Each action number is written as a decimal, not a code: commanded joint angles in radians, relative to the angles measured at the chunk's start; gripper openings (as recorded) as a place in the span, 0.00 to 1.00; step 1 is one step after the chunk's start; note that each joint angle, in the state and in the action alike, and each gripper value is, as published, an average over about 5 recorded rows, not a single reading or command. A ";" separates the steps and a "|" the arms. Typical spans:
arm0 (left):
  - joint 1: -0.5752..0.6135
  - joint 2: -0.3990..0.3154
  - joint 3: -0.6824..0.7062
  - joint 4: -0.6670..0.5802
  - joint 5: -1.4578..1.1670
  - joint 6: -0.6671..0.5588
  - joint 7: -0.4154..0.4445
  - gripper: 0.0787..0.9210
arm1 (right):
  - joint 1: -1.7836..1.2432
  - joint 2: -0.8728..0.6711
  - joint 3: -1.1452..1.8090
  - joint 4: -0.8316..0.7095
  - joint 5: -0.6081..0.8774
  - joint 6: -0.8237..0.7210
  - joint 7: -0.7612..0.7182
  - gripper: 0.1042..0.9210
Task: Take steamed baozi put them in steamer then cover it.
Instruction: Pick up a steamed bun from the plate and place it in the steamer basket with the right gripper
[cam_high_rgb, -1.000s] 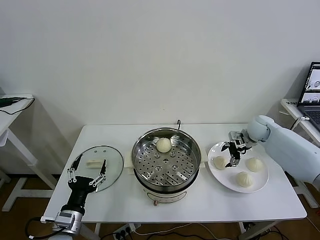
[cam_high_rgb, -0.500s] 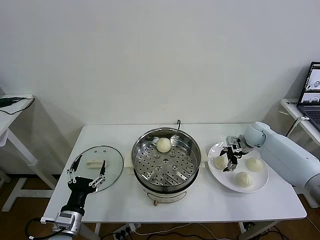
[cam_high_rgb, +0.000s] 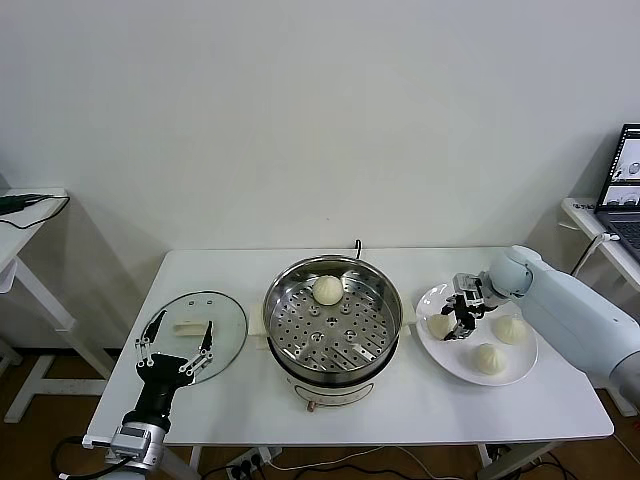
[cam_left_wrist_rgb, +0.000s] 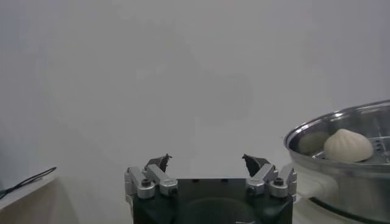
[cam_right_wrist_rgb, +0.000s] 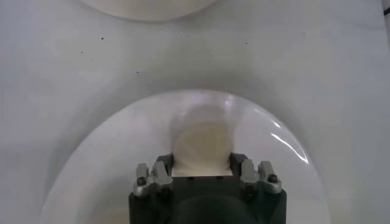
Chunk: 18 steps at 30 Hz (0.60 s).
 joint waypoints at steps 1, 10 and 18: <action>0.002 0.002 0.001 -0.006 0.001 0.001 -0.001 0.88 | 0.128 -0.149 -0.143 0.157 0.150 -0.038 -0.001 0.65; 0.002 0.002 0.020 -0.014 0.011 0.002 -0.005 0.88 | 0.524 -0.397 -0.479 0.497 0.452 -0.127 -0.004 0.65; 0.010 0.012 0.014 -0.031 0.016 0.000 -0.005 0.88 | 1.077 -0.367 -0.918 0.751 0.688 -0.236 0.029 0.65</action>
